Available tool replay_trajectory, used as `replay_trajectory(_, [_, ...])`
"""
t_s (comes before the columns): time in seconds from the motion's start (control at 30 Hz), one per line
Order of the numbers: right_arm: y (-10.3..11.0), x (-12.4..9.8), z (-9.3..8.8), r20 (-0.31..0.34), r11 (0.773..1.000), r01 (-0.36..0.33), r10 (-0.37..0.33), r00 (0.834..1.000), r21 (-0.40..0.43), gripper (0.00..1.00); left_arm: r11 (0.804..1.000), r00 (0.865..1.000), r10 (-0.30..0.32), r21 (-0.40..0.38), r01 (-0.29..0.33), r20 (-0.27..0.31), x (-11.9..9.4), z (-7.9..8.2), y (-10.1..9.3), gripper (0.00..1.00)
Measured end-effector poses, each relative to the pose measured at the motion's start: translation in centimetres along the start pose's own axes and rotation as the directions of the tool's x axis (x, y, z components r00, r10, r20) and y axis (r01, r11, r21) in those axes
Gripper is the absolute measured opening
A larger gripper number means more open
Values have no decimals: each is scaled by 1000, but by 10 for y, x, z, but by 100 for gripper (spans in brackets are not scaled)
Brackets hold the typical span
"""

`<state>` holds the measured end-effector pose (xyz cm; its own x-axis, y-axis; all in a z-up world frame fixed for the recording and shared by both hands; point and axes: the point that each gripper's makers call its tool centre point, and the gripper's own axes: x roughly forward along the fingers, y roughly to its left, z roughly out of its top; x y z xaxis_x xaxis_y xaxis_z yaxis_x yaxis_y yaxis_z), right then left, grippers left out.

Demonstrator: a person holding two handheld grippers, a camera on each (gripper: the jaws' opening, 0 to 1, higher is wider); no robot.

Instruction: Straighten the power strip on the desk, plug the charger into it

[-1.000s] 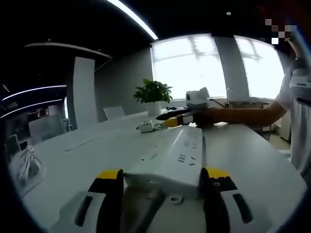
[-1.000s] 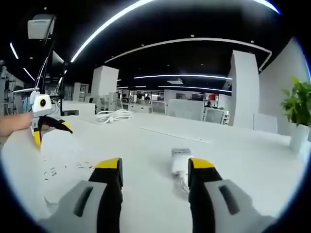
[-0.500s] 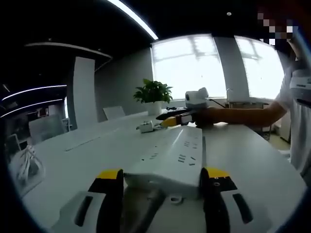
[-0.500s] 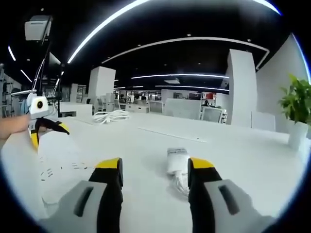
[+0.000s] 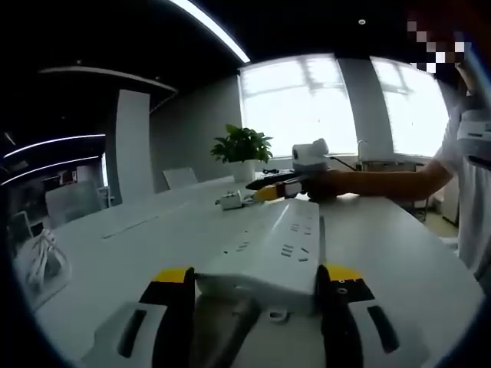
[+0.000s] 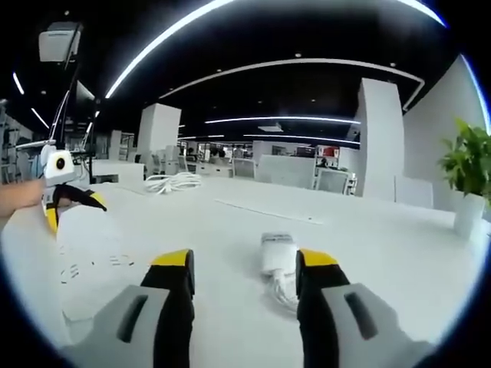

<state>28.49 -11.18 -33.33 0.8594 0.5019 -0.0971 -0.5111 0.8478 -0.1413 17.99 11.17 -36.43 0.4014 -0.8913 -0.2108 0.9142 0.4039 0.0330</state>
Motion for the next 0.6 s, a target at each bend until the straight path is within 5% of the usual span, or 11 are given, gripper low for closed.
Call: replay_trajectory(0.6, [-5, 5, -4, -17, 1000, 14, -14, 1000, -3, 51, 1000, 1000, 0, -1, 0, 0, 0, 0, -1, 67])
